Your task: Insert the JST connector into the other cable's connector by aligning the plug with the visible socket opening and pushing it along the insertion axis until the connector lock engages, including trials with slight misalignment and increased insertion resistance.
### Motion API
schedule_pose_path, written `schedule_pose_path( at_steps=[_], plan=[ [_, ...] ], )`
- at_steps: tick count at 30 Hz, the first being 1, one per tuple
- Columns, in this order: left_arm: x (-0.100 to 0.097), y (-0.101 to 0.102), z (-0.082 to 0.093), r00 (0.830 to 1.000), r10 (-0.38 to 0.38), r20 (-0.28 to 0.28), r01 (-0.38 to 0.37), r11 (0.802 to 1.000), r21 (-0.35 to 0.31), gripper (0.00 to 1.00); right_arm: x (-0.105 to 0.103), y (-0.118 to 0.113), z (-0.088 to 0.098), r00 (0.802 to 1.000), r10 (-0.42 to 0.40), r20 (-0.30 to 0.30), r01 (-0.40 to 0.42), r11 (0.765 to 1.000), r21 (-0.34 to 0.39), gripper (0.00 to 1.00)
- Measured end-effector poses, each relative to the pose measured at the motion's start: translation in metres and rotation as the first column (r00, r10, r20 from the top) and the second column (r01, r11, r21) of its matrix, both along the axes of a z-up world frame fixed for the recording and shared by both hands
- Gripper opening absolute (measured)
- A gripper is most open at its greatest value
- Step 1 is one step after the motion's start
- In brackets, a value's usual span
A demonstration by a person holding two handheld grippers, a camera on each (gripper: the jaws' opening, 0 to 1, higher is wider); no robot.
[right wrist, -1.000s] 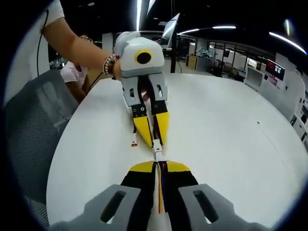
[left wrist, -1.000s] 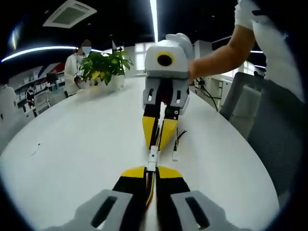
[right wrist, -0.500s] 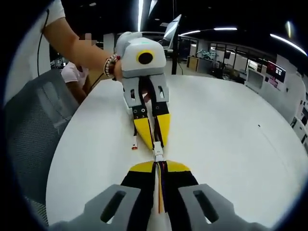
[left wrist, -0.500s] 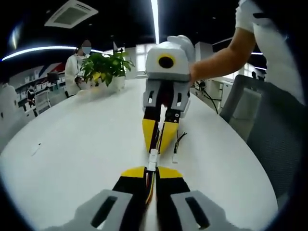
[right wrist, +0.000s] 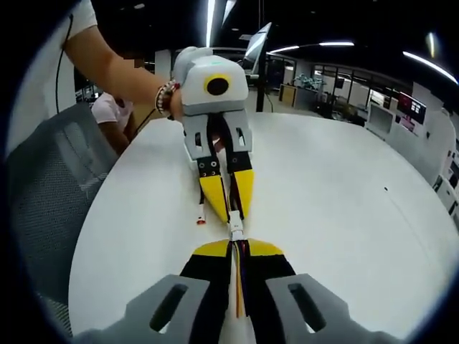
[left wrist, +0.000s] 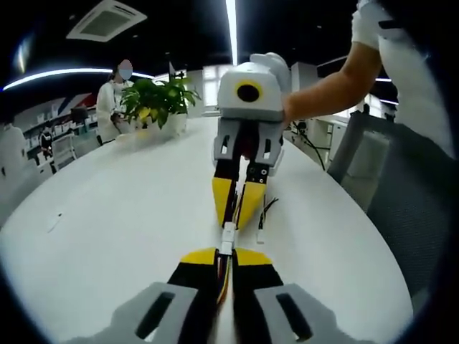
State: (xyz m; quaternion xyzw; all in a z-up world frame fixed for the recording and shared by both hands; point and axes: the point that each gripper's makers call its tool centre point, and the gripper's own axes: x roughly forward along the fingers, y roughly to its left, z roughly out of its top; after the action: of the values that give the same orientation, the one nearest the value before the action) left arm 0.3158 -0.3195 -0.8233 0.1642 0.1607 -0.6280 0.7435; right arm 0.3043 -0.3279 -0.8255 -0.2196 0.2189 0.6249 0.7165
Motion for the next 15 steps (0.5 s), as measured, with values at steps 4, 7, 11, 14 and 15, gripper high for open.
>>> schedule_pose_path(
  at_steps=[4,7,11,14,15],
  plan=[
    [0.0013,0.0004,0.0007,1.000,0.003,0.001,-0.003,1.000,0.000,0.00,0.0011,0.0006,0.0003,1.000,-0.002,0.001,0.002,1.000,0.002,0.03],
    [0.0015,0.0005,0.0014,1.000,0.005,0.001,-0.005,1.000,0.000,0.00,0.0014,0.0008,0.0004,1.000,-0.001,0.001,0.001,1.000,0.002,0.03],
    [0.0019,0.0007,0.0024,1.000,0.006,0.001,-0.006,1.000,-0.001,0.00,0.0019,0.0010,0.0009,1.000,-0.002,0.003,0.002,1.000,0.003,0.03],
    [0.0021,0.0007,0.0022,1.000,0.008,-0.001,-0.008,1.000,0.001,0.00,0.0021,0.0011,0.0009,1.000,-0.003,0.003,0.003,1.000,0.004,0.03],
    [0.0020,0.0006,0.0021,1.000,0.008,-0.002,-0.008,1.000,0.002,0.00,0.0021,0.0011,0.0007,1.000,-0.002,0.003,0.002,1.000,0.002,0.03]
  ],
)
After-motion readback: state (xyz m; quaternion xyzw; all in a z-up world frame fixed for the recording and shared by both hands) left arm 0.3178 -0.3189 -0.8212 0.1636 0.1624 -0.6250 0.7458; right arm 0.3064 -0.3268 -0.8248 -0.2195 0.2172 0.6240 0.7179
